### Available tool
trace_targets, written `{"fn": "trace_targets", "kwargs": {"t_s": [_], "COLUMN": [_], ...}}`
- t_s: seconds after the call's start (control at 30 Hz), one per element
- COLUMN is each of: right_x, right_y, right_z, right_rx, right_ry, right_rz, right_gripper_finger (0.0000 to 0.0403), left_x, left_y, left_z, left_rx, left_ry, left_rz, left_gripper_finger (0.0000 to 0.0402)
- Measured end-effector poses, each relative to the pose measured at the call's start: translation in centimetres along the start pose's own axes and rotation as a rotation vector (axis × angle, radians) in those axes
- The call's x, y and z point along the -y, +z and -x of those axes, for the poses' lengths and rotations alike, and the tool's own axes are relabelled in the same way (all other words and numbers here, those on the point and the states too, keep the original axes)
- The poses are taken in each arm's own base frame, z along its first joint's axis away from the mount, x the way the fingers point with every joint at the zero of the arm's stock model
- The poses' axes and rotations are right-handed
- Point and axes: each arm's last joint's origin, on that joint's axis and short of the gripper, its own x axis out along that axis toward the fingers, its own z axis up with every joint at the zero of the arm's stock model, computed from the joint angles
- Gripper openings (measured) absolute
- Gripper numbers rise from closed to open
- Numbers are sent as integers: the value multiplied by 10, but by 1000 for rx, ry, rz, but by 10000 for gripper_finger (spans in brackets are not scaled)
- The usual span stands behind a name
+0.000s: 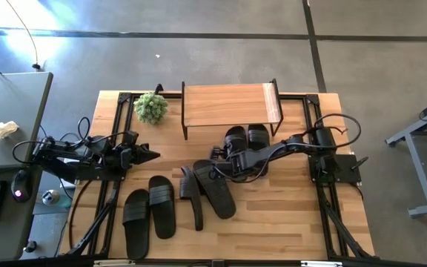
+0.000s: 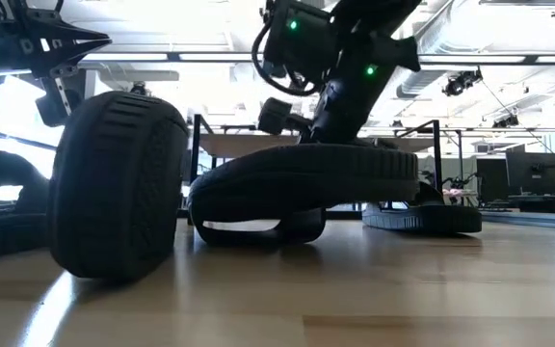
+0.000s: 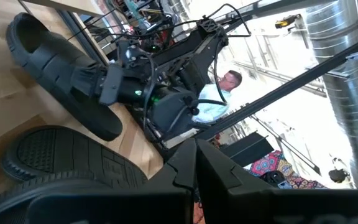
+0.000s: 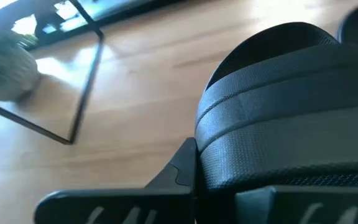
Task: Pick and place slides into the shelf
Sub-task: Put the black slipper under the shelf
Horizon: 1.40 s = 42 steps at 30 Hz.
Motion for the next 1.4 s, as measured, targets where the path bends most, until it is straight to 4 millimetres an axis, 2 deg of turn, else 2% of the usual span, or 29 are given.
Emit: {"fn": "trace_targets", "kwargs": {"t_s": [0.37, 0.5, 0.7, 0.9, 1.07, 1.4], "right_x": [2, 11, 23, 24, 25, 25], "right_y": [-18, -21, -26, -28, -27, -27], "right_z": [-16, -22, -25, -23, -22, -20], "right_rx": [-9, 28, 50, 72, 81, 76], "right_ry": [-4, -4, 15, 16, 11, 13], "right_rz": [6, 3, -19, 22, 81, 84], "right_gripper_finger": [0, 0, 0, 2, 35, 117], "left_x": [0, 0, 0, 0, 0, 0], "left_y": [0, 0, -1, -1, -1, 0], "left_z": [0, 0, 0, 0, 0, 0], "left_rx": [-6, -16, -21, -20, -19, -2], "left_ry": [-2, -8, -12, -12, -12, -1], "left_rz": [0, 0, 0, 1, 1, 1], "left_gripper_finger": [1, 1, 1, 1, 1, 1]}}
